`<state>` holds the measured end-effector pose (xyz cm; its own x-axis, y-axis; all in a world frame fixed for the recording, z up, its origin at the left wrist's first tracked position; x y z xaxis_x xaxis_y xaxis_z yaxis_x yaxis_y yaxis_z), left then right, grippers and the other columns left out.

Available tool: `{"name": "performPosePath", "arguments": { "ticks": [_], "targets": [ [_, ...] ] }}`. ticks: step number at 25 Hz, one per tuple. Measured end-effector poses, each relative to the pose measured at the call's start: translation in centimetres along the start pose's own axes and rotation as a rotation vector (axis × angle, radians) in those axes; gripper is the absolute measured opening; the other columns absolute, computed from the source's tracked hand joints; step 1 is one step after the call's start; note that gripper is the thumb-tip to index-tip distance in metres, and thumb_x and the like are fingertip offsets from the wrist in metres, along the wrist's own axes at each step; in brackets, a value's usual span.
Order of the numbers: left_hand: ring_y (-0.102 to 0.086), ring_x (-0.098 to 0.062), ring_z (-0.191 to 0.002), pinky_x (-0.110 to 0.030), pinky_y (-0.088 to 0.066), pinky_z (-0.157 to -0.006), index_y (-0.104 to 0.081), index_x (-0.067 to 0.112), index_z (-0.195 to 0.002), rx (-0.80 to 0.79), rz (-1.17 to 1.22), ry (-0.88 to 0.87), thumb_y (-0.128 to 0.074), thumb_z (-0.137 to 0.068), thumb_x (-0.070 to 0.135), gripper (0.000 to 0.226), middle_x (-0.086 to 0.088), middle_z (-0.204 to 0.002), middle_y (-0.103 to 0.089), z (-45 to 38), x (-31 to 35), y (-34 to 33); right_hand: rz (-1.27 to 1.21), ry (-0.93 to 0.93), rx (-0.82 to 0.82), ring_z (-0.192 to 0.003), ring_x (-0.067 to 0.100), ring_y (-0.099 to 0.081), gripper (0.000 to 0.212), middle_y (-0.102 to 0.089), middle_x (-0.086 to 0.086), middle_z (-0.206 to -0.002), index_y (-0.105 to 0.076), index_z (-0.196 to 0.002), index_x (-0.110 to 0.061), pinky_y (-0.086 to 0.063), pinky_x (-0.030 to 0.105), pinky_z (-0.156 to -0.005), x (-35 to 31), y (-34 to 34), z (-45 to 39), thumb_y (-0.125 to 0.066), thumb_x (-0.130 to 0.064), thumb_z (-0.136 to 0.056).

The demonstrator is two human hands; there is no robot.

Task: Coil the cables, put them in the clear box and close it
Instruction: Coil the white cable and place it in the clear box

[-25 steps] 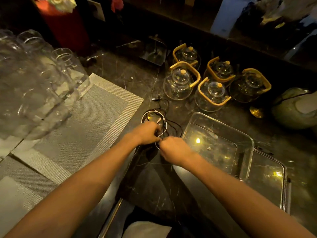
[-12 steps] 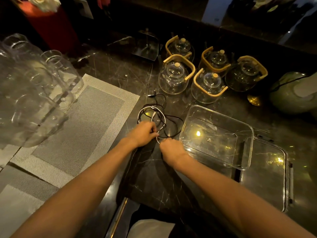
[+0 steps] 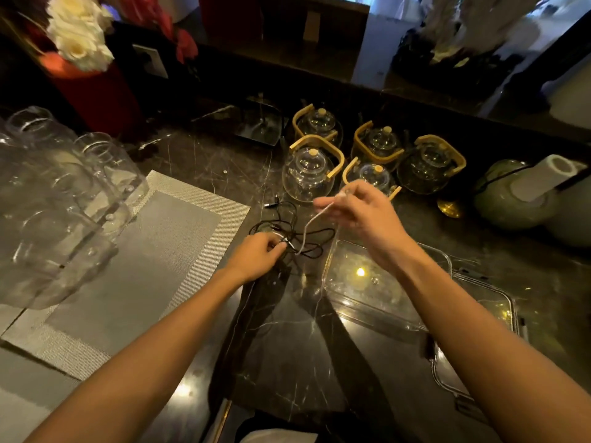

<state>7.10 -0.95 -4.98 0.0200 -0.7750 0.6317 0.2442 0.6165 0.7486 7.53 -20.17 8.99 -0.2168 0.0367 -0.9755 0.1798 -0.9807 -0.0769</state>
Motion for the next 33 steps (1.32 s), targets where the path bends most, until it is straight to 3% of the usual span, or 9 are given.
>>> {"name": "performPosePath", "arguments": {
  "ticks": [4,11,16,18,22,26,28,30,33],
  "targets": [
    [-0.061,-0.018,-0.067,-0.034,-0.047,-0.063,-0.065,0.012,-0.079,-0.087,-0.035,0.039,-0.051,-0.101,0.040,0.038,-0.003,-0.068,-0.064,-0.7,1.3,-0.5,-0.418,0.042,0.098,-0.101,0.034,-0.076,0.009,-0.077,0.020,-0.102,-0.053,-0.097,-0.008,-0.062,0.041,-0.084,-3.6,2.8,-0.4,-0.048,-0.011,-0.104],
    [-0.064,-0.023,-0.073,-0.039,-0.051,-0.070,-0.062,0.018,-0.074,-0.126,-0.077,0.123,-0.045,-0.103,0.043,0.042,0.002,-0.066,-0.061,-2.1,1.0,-0.9,-0.921,0.156,0.153,-0.064,0.010,-0.068,0.016,-0.071,0.005,-0.081,-0.061,-0.098,-0.008,-0.056,0.019,-0.054,-8.5,6.9,-0.5,-0.052,-0.020,-0.106],
    [-0.065,-0.022,-0.101,-0.042,-0.056,-0.084,-0.062,0.018,-0.113,0.037,-0.253,0.084,-0.054,-0.094,0.055,0.042,0.000,-0.106,-0.065,-2.4,4.2,2.0,-0.129,0.148,0.159,-0.054,0.012,-0.058,0.028,-0.066,0.000,-0.069,-0.056,-0.094,-0.014,-0.045,0.023,-0.049,-10.1,6.1,-1.0,-0.044,-0.035,-0.108],
    [-0.062,-0.014,-0.105,-0.041,-0.056,-0.090,-0.061,0.022,-0.123,0.130,-0.039,-0.053,-0.058,-0.093,0.052,0.042,0.002,-0.115,-0.062,-2.3,8.5,4.3,0.024,0.105,0.101,-0.054,0.012,-0.056,0.030,-0.064,0.001,-0.066,-0.058,-0.089,-0.014,-0.044,0.025,-0.050,-8.9,4.8,-1.4,-0.049,-0.037,-0.106],
    [-0.067,-0.010,-0.100,-0.036,-0.055,-0.091,-0.069,0.031,-0.114,0.078,0.572,-0.243,-0.047,-0.102,0.048,0.030,0.002,-0.107,-0.071,-1.0,17.1,7.9,0.176,0.098,0.014,-0.060,0.010,-0.056,0.028,-0.061,-0.001,-0.070,-0.068,-0.084,-0.016,-0.045,0.025,-0.053,-7.2,3.1,-1.3,-0.057,-0.034,-0.103],
    [-0.069,-0.029,-0.098,-0.050,-0.052,-0.098,-0.068,0.014,-0.122,-0.016,0.658,-0.227,-0.037,-0.104,0.051,0.052,-0.012,-0.092,-0.072,-1.3,20.4,7.6,0.047,0.061,-0.110,-0.064,0.012,-0.057,0.020,-0.062,0.003,-0.075,-0.068,-0.093,-0.008,-0.046,0.024,-0.052,-5.5,2.3,-0.3,-0.053,-0.015,-0.104],
    [-0.070,-0.021,-0.101,-0.043,-0.051,-0.102,-0.066,0.019,-0.130,-0.039,0.685,-0.244,-0.036,-0.106,0.045,0.046,-0.004,-0.091,-0.073,-1.3,21.3,7.2,0.005,0.066,-0.117,-0.069,0.014,-0.059,0.017,-0.062,0.006,-0.080,-0.067,-0.099,-0.004,-0.047,0.025,-0.054,-5.1,2.9,0.3,-0.054,-0.012,-0.103],
    [-0.068,-0.011,-0.110,-0.034,-0.051,-0.103,-0.063,0.016,-0.134,0.001,0.768,-0.273,-0.033,-0.108,0.038,0.045,0.007,-0.107,-0.074,-1.3,22.5,8.3,0.035,0.069,-0.136,-0.079,0.018,-0.063,0.014,-0.066,0.012,-0.088,-0.069,-0.099,-0.004,-0.053,0.027,-0.062,-4.3,3.5,0.6,-0.059,-0.013,-0.100],
    [-0.069,-0.023,-0.114,-0.039,-0.054,-0.101,-0.059,0.005,-0.133,0.040,1.021,-0.318,-0.026,-0.110,0.034,0.049,-0.013,-0.123,-0.071,-1.1,24.9,11.9,0.192,0.008,-0.141,-0.091,0.018,-0.068,0.018,-0.075,0.016,-0.100,-0.071,-0.098,-0.003,-0.054,0.030,-0.079,-1.2,4.0,0.4,-0.062,-0.018,-0.100]
  ]
}}
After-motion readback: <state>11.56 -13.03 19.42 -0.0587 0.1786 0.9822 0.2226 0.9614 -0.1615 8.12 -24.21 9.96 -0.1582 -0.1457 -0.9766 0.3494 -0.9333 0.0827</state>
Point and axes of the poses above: each hand's wrist, its own z-axis away from the middle knuckle, its own y-axis out of the back of the hand, x = y × z, the point moved 9 cm from there along -z, towards the middle knuckle
